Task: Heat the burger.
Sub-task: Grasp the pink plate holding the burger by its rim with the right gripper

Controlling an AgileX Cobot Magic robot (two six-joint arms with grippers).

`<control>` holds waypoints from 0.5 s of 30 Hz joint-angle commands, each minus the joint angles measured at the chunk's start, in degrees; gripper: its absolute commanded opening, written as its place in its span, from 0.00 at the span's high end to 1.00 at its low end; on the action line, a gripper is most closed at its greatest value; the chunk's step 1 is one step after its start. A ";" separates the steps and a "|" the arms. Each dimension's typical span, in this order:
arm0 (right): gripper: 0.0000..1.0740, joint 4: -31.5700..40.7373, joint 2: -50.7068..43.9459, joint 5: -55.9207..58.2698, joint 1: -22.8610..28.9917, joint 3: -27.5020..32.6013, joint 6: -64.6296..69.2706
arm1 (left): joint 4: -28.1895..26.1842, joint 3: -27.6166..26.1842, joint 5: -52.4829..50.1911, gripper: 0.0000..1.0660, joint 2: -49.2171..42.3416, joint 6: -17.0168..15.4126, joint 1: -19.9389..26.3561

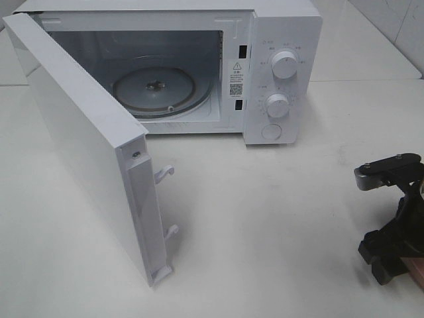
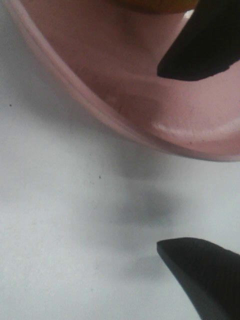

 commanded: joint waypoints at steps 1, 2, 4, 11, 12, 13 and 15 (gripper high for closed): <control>0.24 -0.86 1.26 -0.80 -0.40 0.34 0.92 | -0.23 0.11 -0.80 0.08 -0.92 0.11 0.11; 0.24 -0.86 1.26 -0.80 -0.40 0.34 0.92 | -0.23 0.11 -0.80 0.08 -0.92 0.11 0.11; 0.24 -0.86 1.89 -0.92 -0.40 0.34 0.97 | -0.23 0.11 -0.80 0.08 -0.92 0.11 0.11; 0.32 -0.80 2.86 -1.26 -0.40 0.34 1.26 | -0.23 0.11 -0.80 0.08 -0.92 0.11 0.11; 0.32 -0.80 2.86 -1.26 -0.40 0.34 1.26 | -0.23 0.11 -0.80 0.08 -0.92 0.11 0.11; 0.34 -0.80 2.86 -1.26 -0.40 0.34 1.43 | -0.23 0.11 -0.80 0.08 -0.92 0.11 0.11; 0.37 -0.80 2.86 -1.26 -0.40 0.34 1.66 | -0.23 0.11 -0.80 0.08 -0.92 0.11 0.11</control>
